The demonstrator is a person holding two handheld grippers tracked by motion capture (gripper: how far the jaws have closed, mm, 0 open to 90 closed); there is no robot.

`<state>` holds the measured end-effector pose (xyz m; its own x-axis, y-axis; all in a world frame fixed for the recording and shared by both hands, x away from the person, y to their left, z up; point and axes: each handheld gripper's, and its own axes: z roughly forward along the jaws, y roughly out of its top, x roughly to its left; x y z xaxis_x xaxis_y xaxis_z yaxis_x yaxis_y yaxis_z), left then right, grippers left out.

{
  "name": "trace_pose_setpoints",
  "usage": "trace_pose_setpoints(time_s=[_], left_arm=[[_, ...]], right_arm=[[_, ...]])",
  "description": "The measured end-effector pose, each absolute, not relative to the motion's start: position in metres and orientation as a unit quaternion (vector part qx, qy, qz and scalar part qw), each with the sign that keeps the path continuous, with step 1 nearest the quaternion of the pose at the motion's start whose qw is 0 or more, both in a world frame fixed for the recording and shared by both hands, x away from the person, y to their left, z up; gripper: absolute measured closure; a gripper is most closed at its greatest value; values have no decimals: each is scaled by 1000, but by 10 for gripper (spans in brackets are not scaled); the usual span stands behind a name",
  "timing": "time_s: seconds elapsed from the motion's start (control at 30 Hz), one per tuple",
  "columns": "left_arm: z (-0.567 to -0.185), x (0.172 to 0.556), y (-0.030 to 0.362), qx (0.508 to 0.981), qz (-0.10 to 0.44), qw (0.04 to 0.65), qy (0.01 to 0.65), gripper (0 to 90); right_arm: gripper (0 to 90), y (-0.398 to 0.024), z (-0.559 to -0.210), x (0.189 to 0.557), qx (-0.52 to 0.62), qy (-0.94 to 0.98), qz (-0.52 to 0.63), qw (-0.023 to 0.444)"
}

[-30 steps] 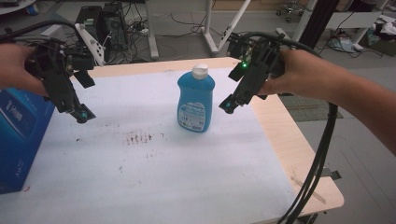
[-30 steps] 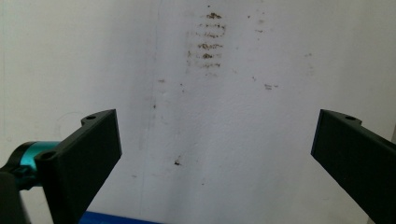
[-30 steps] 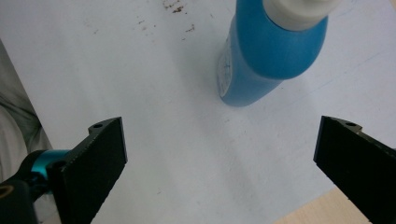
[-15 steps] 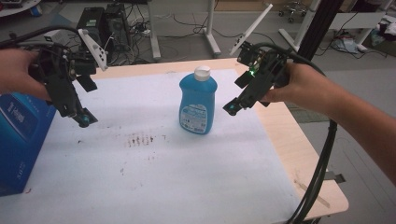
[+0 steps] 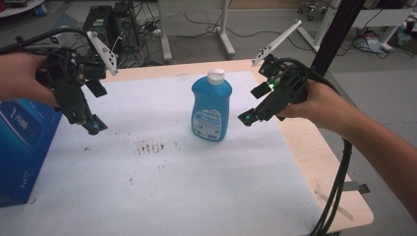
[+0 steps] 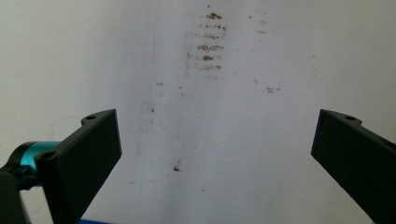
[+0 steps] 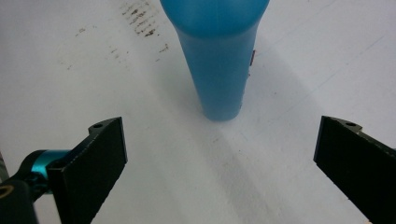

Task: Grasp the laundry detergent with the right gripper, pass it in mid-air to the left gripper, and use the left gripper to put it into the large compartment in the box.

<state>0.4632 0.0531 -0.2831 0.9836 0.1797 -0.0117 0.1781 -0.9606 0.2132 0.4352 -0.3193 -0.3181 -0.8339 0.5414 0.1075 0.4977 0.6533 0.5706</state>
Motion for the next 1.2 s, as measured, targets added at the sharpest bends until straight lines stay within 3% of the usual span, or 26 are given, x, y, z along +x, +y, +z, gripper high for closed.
trace_pose_setpoints(time_s=[1.2], left_arm=[[-294,467,58,990,-4,106,96,16]], right_arm=[[19,-297,-362,454,272,875,398,50]])
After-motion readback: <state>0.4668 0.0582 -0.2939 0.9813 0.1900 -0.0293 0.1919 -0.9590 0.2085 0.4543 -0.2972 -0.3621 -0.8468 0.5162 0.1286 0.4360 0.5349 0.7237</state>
